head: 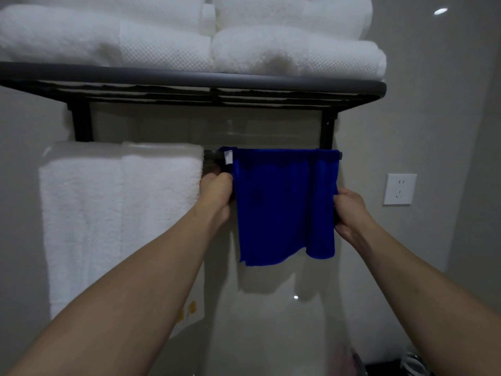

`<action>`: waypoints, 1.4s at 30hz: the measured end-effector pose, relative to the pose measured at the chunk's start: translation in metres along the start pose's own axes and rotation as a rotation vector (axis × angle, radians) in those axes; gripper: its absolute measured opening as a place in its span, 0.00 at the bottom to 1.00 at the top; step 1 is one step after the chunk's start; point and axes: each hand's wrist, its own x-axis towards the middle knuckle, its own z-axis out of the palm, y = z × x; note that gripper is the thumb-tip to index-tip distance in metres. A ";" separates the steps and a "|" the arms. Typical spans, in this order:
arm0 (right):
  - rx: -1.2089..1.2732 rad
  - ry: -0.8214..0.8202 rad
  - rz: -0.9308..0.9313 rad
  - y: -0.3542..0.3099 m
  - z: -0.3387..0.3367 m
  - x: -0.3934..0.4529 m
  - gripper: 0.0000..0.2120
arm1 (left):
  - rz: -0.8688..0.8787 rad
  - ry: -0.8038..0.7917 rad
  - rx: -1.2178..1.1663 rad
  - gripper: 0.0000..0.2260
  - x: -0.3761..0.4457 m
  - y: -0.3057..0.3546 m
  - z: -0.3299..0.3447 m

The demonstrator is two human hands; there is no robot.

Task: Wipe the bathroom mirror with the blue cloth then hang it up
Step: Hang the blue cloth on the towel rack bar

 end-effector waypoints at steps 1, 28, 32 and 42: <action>-0.014 0.012 -0.005 0.003 -0.001 0.000 0.15 | 0.009 0.026 0.027 0.11 0.000 -0.003 -0.001; -0.197 0.178 -0.273 -0.022 -0.001 -0.003 0.06 | 0.225 0.220 0.385 0.20 -0.037 0.000 0.001; -0.262 0.144 -0.229 -0.041 0.014 -0.001 0.10 | 0.279 0.187 0.580 0.17 -0.028 0.017 0.015; -0.321 0.278 -0.198 -0.041 -0.015 -0.001 0.06 | 0.330 0.382 0.639 0.16 -0.015 0.018 -0.016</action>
